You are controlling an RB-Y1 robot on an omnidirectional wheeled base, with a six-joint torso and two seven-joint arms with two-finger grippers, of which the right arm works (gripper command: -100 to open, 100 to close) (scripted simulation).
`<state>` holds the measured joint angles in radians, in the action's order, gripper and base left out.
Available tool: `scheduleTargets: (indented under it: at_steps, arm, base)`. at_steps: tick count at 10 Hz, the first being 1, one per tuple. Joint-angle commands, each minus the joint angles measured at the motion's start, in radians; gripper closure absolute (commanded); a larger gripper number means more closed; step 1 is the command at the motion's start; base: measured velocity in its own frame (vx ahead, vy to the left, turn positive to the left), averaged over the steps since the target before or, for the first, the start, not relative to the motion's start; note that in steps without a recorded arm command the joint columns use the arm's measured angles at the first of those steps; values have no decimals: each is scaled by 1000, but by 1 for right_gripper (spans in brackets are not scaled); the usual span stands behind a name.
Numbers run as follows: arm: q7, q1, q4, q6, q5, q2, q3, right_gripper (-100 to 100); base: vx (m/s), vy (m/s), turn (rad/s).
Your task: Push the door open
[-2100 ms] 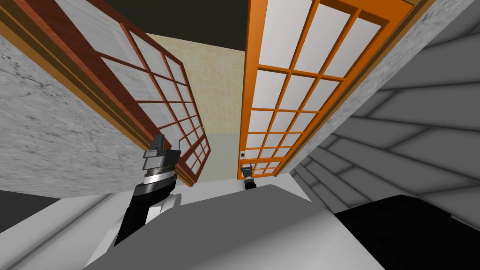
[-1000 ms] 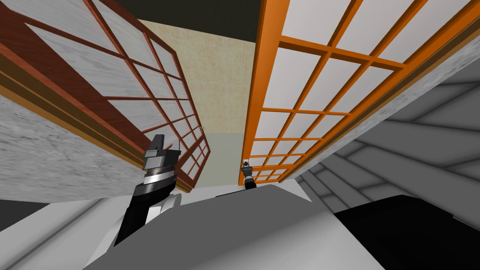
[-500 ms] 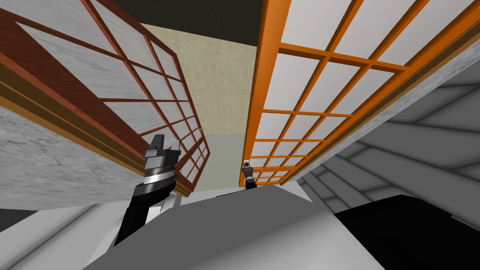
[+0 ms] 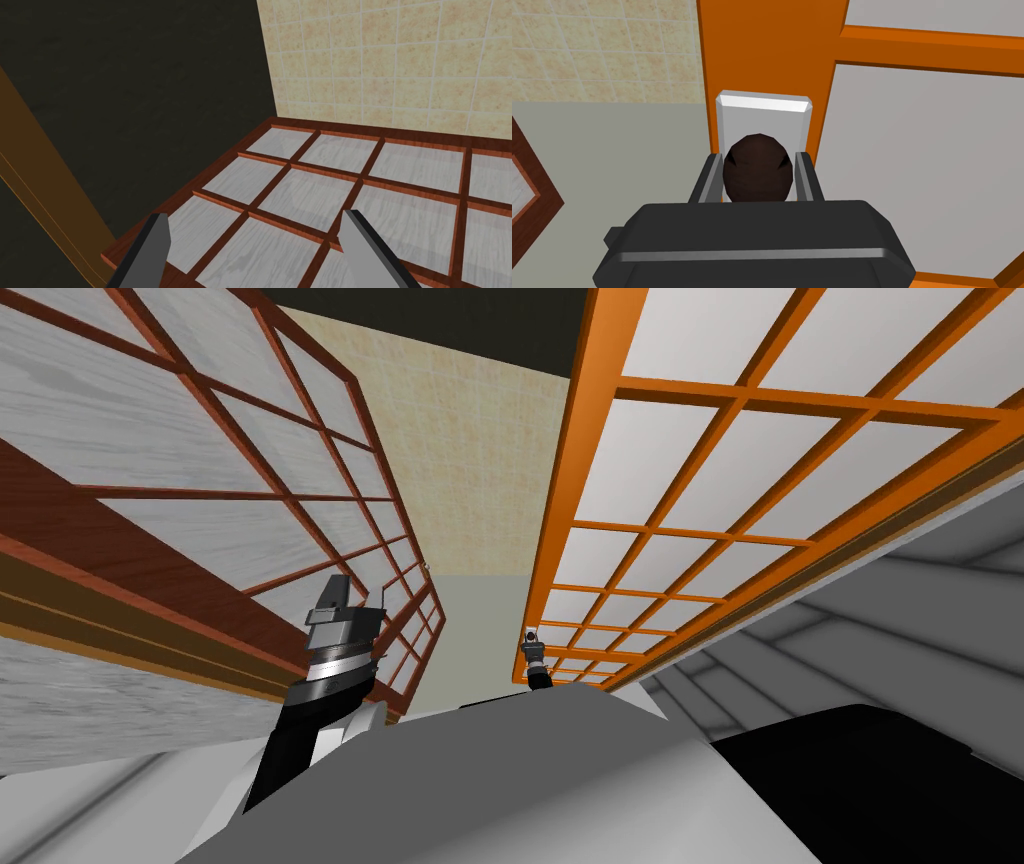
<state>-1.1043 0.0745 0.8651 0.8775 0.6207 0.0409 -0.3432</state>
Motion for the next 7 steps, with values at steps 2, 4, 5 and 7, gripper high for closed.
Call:
scheduleTargets:
  at_steps: [2, 4, 5, 7]
  arm:
    - [6, -2, 0, 17, 16, 21, 39, 100]
    - [6, -2, 0, 17, 16, 21, 39, 100]
    - [10, -4, -2, 21, 25, 23, 58, 100]
    - [11, -5, -3, 22, 29, 23, 65, 100]
  base:
    - [194, 40, -45]
    - [48, 1, -10]
    - [85, 23, -36]
    - [109, 14, -67]
